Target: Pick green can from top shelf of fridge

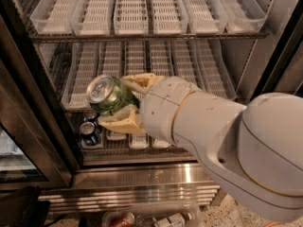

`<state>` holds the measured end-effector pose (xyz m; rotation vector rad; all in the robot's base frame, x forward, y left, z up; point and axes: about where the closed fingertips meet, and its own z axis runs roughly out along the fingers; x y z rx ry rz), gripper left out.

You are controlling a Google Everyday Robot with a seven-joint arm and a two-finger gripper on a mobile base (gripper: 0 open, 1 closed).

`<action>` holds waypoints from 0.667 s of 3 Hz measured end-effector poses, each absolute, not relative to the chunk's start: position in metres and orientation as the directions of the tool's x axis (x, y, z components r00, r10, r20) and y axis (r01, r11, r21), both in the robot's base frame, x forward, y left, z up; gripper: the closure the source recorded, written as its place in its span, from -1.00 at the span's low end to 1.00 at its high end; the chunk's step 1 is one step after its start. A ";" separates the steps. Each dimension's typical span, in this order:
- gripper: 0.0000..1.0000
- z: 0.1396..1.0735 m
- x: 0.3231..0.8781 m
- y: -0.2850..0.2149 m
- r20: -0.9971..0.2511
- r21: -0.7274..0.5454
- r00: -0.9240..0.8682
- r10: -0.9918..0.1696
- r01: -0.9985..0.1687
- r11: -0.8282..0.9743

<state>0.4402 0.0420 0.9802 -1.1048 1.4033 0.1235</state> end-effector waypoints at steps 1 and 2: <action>1.00 0.989 0.437 -0.006 -0.819 -0.529 0.201 -0.537 -0.626 0.573; 1.00 1.002 0.435 -0.039 -0.825 -0.527 0.190 -0.533 -0.599 0.603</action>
Offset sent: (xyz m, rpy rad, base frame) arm -0.0063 -0.1273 0.0426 0.0634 -0.0131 -0.1587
